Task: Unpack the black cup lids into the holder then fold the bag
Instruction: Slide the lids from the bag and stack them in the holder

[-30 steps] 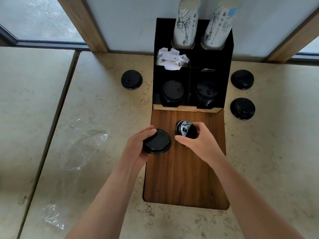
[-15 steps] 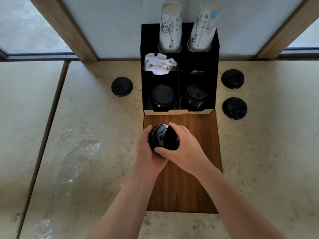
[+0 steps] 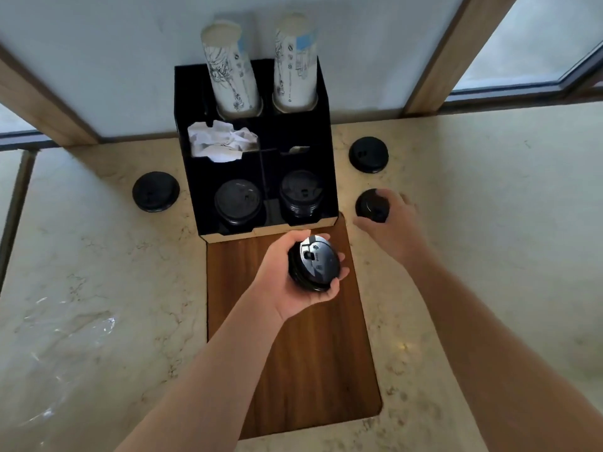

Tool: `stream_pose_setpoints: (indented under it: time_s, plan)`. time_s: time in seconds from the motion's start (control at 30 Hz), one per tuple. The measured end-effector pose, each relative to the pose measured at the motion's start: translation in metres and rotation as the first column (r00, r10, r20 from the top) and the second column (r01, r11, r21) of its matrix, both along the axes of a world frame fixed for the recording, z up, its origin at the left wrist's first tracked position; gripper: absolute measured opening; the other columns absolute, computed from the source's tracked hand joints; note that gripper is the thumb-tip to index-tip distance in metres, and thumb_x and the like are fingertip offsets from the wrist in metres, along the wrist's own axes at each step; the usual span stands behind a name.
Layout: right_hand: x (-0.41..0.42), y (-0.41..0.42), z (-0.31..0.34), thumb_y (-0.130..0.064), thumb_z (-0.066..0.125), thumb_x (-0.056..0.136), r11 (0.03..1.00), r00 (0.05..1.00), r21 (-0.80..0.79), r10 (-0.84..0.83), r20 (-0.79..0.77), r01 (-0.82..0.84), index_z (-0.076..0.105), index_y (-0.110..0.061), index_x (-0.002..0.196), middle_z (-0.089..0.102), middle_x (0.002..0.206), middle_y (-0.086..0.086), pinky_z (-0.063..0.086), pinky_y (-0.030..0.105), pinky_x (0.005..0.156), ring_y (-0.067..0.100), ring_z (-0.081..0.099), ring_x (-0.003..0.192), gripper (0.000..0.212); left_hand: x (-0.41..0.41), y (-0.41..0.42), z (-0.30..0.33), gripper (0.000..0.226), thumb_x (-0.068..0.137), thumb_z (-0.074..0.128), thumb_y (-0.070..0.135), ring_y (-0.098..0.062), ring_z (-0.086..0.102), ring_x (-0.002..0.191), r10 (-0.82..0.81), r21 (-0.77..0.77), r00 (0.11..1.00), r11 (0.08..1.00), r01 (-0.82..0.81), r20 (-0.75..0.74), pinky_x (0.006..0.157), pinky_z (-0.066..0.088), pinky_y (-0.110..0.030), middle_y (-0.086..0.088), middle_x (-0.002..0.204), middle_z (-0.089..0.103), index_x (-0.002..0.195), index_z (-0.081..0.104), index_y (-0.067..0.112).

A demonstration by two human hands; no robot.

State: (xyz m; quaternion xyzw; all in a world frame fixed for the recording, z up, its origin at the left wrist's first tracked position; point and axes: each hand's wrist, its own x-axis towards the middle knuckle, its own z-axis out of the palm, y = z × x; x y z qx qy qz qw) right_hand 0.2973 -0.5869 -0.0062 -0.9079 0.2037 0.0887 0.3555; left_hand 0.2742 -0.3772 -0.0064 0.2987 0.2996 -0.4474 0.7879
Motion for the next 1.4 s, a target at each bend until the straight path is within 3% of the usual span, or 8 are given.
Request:
stream_pose_setpoints:
  time_s: [0.1, 0.23, 0.47, 0.73, 0.93, 1.03, 1.13, 1.4]
  plan:
    - [0.027, -0.029, -0.025, -0.048, 0.082, 0.080, 0.978, 0.981, -0.180, 0.068, -0.183, -0.102, 0.021, -0.023, 0.161, 0.028, 0.164, 0.009, 0.029, 0.053, 0.118, 0.037, 0.024, 0.149, 0.105, 0.014, -0.023, 0.004, 0.040, 0.069, 0.072, 0.028, -0.042, 0.066, 0.103, 0.002, -0.030, 0.999, 1.000, -0.003, -0.041, 0.071, 0.057, -0.042, -0.021, 0.120, 0.069, 0.105, 0.076, 0.012]
    - [0.040, -0.035, -0.046, -0.043, 0.077, 0.081, 0.943, 0.979, -0.269, 0.171, -0.110, -0.195, 0.035, -0.020, 0.156, 0.043, 0.153, 0.011, 0.037, 0.050, 0.111, 0.037, 0.034, 0.142, 0.089, 0.026, -0.043, 0.001, 0.032, 0.081, 0.070, 0.036, -0.042, 0.063, 0.107, 0.019, -0.035, 0.995, 0.999, -0.023, -0.101, 0.069, 0.059, -0.044, -0.020, 0.118, 0.065, 0.104, 0.073, 0.014]
    - [0.005, -0.030, 0.005, -0.070, 0.082, 0.062, 0.891, 0.989, 0.428, 0.129, 0.075, -0.149, 0.056, -0.039, 0.133, 0.066, 0.120, -0.024, 0.055, 0.026, 0.093, -0.004, 0.065, 0.108, 0.082, 0.038, -0.061, -0.006, 0.063, 0.077, 0.081, 0.060, -0.040, 0.066, 0.119, 0.012, -0.010, 0.996, 1.000, -0.013, -0.087, 0.086, 0.059, -0.053, -0.019, 0.127, 0.072, 0.115, 0.079, 0.010]
    - [-0.012, -0.015, 0.021, -0.050, 0.087, 0.070, 0.860, 0.933, 0.372, 0.356, 0.054, -0.350, 0.052, -0.040, 0.137, 0.056, 0.129, -0.022, 0.051, 0.026, 0.097, -0.001, 0.057, 0.117, 0.076, 0.038, -0.064, -0.005, 0.072, 0.076, 0.080, 0.067, -0.038, 0.074, 0.110, -0.038, -0.082, 0.998, 0.996, 0.041, 0.043, 0.091, 0.057, -0.057, -0.017, 0.130, 0.074, 0.124, 0.076, 0.014]
    - [0.008, -0.021, 0.030, -0.061, 0.073, 0.074, 0.785, 0.924, 0.498, 0.368, 0.103, -0.368, 0.059, -0.050, 0.126, 0.066, 0.120, -0.022, 0.058, 0.026, 0.092, 0.000, 0.064, 0.113, 0.055, 0.042, -0.056, 0.004, 0.027, 0.082, 0.078, 0.032, -0.041, 0.075, 0.093, -0.011, -0.100, 0.996, 0.995, 0.020, 0.088, 0.079, 0.059, -0.047, -0.018, 0.106, 0.076, 0.097, 0.081, 0.009]
    - [0.067, -0.044, 0.007, -0.055, 0.071, 0.085, 0.969, 0.979, 0.174, 0.157, 0.131, -0.178, 0.059, -0.020, 0.134, 0.066, 0.127, -0.003, 0.052, 0.033, 0.097, 0.016, 0.064, 0.117, 0.062, 0.054, -0.051, 0.014, 0.025, 0.076, 0.078, 0.027, -0.045, 0.071, 0.094, 0.064, -0.138, 0.993, 0.989, -0.050, 0.102, 0.073, 0.057, -0.043, -0.021, 0.107, 0.072, 0.096, 0.077, 0.012]
    - [0.121, -0.058, -0.018, -0.043, 0.080, 0.083, 0.960, 0.989, -0.237, 0.144, -0.040, -0.149, 0.044, -0.015, 0.148, 0.050, 0.146, 0.010, 0.042, 0.045, 0.106, 0.031, 0.044, 0.134, 0.080, 0.064, -0.045, 0.021, 0.030, 0.075, 0.080, 0.029, -0.043, 0.071, 0.092, 0.146, -0.139, 0.983, 0.982, -0.130, 0.110, 0.073, 0.058, -0.043, -0.021, 0.108, 0.070, 0.099, 0.075, 0.013]
    - [0.160, -0.045, -0.053, -0.056, 0.081, 0.075, 0.943, 0.993, -0.314, 0.117, -0.012, -0.115, 0.032, -0.011, 0.153, 0.052, 0.147, 0.013, 0.039, 0.051, 0.110, 0.036, 0.042, 0.137, 0.103, 0.078, -0.025, 0.022, 0.043, 0.076, 0.083, 0.031, -0.047, 0.069, 0.103, 0.202, -0.166, 0.968, 0.970, -0.177, 0.150, 0.079, 0.059, -0.049, -0.025, 0.115, 0.069, 0.112, 0.073, 0.011]
